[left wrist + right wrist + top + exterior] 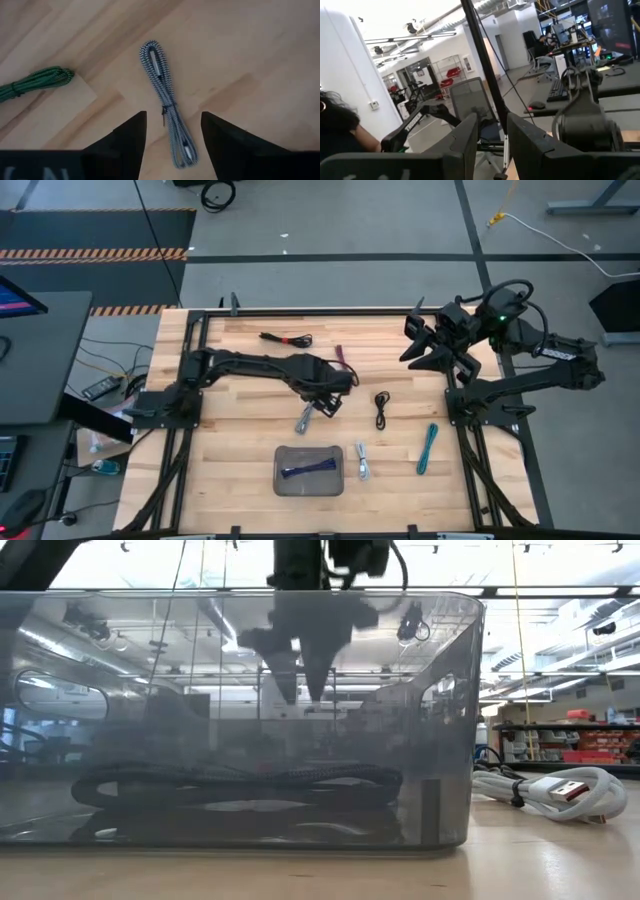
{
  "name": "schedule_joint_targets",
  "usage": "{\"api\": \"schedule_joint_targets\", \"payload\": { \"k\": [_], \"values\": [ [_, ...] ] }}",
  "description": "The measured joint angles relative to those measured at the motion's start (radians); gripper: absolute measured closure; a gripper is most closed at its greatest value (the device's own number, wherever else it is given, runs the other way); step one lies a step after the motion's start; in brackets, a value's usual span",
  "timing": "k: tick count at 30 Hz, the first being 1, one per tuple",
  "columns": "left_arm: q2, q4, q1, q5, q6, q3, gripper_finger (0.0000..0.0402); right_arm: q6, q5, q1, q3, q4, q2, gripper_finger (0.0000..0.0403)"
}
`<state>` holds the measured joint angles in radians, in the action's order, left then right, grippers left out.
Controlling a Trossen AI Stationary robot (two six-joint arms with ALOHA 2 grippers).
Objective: Pick and place USB-C Cables
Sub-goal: Put the gray charger cable into the black bin
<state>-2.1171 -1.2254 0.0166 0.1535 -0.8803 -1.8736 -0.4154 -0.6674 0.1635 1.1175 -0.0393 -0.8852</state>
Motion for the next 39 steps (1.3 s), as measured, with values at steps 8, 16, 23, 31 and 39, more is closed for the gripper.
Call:
{"api": "schedule_joint_targets", "payload": {
  "k": [8, 16, 23, 31, 39],
  "values": [
    [-0.093, -0.003, -0.009, -0.049, 0.002, 0.0, 0.0201, -0.009, -0.015, 0.004, 0.0, 0.0, 0.023, 0.029],
    [-0.12, 0.004, -0.042, -0.08, 0.002, 0.0, 0.02, -0.008, -0.03, 0.004, 0.0, -0.001, 0.045, 0.029],
    [-0.119, 0.009, -0.06, -0.109, 0.015, 0.0, 0.02, -0.011, -0.042, 0.004, 0.0, 0.001, 0.056, 0.029],
    [-0.124, 0.075, -0.058, -0.132, 0.012, 0.015, 0.02, -0.008, -0.061, 0.004, 0.0, 0.0, 0.071, 0.029],
    [-0.125, 0.123, -0.059, -0.188, -0.004, 0.126, 0.02, -0.008, -0.061, 0.004, 0.0, -0.002, 0.077, 0.029]
  ]
}}
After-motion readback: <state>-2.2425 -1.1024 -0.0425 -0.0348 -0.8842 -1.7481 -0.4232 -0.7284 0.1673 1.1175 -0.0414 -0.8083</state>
